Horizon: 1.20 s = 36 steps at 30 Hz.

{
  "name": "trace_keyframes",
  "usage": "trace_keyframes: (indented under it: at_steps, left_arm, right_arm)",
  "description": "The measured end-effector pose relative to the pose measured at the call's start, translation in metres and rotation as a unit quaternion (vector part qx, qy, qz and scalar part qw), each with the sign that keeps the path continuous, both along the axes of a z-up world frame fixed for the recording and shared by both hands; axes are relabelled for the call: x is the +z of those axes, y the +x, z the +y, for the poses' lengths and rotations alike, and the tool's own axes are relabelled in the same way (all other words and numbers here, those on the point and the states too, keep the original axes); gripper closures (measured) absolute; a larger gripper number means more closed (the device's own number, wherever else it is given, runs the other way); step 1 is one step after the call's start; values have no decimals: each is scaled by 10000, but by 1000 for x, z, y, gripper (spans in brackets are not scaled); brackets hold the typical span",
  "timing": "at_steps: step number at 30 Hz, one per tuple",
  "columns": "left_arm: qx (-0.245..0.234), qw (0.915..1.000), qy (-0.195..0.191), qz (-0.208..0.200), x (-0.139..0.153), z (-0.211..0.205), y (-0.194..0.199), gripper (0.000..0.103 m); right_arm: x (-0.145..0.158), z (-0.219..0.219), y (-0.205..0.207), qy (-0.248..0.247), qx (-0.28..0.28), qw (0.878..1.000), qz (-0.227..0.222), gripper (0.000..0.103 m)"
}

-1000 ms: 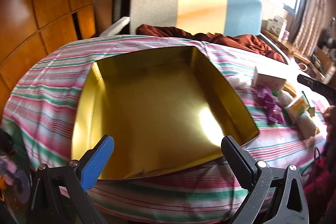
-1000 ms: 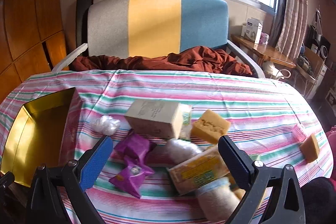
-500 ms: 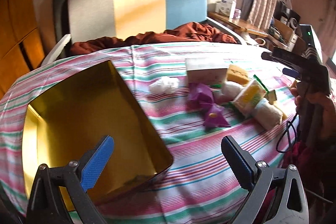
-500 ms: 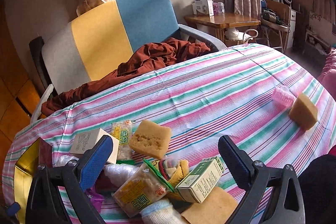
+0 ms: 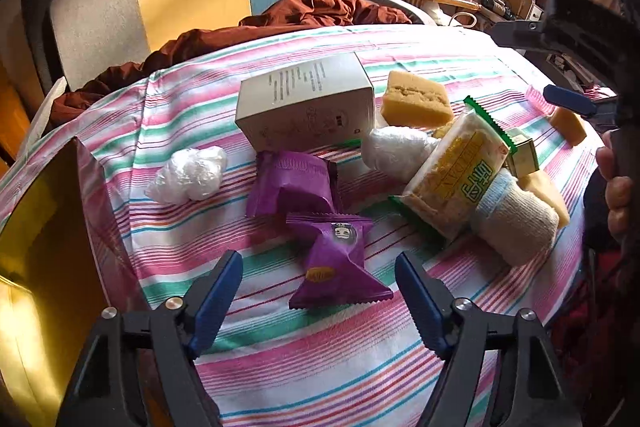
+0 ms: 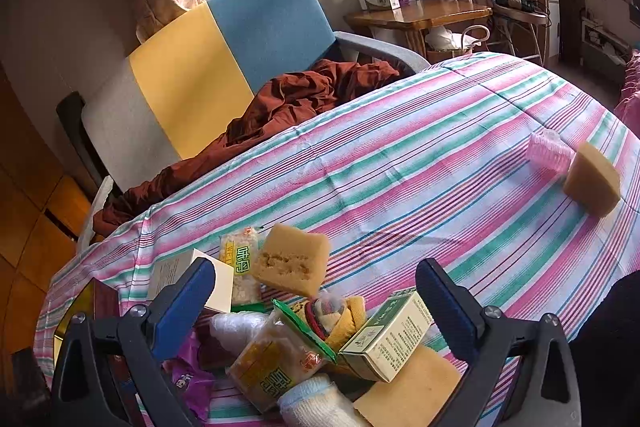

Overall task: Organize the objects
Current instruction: 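Grasp the purple snack packet with the left gripper, then grasp the cream printed box with the right gripper while the left lifts the purple packet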

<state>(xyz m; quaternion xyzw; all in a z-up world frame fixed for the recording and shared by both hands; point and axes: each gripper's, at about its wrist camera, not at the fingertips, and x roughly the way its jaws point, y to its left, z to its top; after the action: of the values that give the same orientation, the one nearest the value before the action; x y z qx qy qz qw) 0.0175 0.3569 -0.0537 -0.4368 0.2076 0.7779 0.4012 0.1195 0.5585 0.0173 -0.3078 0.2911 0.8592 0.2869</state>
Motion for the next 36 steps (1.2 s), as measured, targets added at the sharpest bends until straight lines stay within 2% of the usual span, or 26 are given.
trace_keyframes:
  at_steps: [2, 4, 6, 8, 17, 20, 23, 26, 29, 33, 36]
  left_arm:
    - [30, 9999, -42, -104, -8, 4, -5, 30]
    - [36, 9998, -80, -166, -15, 7, -8, 38]
    - [55, 9994, -86, -323, -24, 9, -12, 58]
    - [71, 9998, 44, -199, -25, 7, -9, 64]
    - [33, 9993, 312, 221, -33, 1, 4, 64]
    - [-62, 9979, 371, 522, -38, -1, 12, 64]
    - [-81, 9971, 489, 570, -40, -6, 12, 64]
    - [-89, 9966, 546, 603, -41, -5, 13, 64]
    - [-93, 9963, 633, 575, -41, -5, 10, 64]
    - [-90, 9959, 709, 555, -41, -6, 9, 64]
    - [-81, 9957, 761, 520, -41, -7, 9, 64]
  right_arm:
    - [-1, 0, -2, -4, 45, 10000, -13, 1]
    - [-2, -1, -4, -16, 84, 10000, -35, 1]
    - [-3, -2, -5, -22, 118, 9999, -51, 1]
    - [-3, -2, -6, -35, 166, 9998, -58, 1]
    - [-4, -15, -18, 87, 521, 9983, -251, 1]
    - [-8, -25, -29, 85, 845, 9953, -469, 1]
    - [-7, -41, -47, 372, 1353, 9874, -728, 1]
    - [-1, -60, -73, 797, 2096, 9697, -969, 1]
    - [4, -77, -102, 1274, 2788, 9431, -1289, 2]
    - [4, -95, -141, 1739, 3547, 9010, -1793, 2]
    - [-7, -107, -167, 1994, 4015, 8636, -2305, 2]
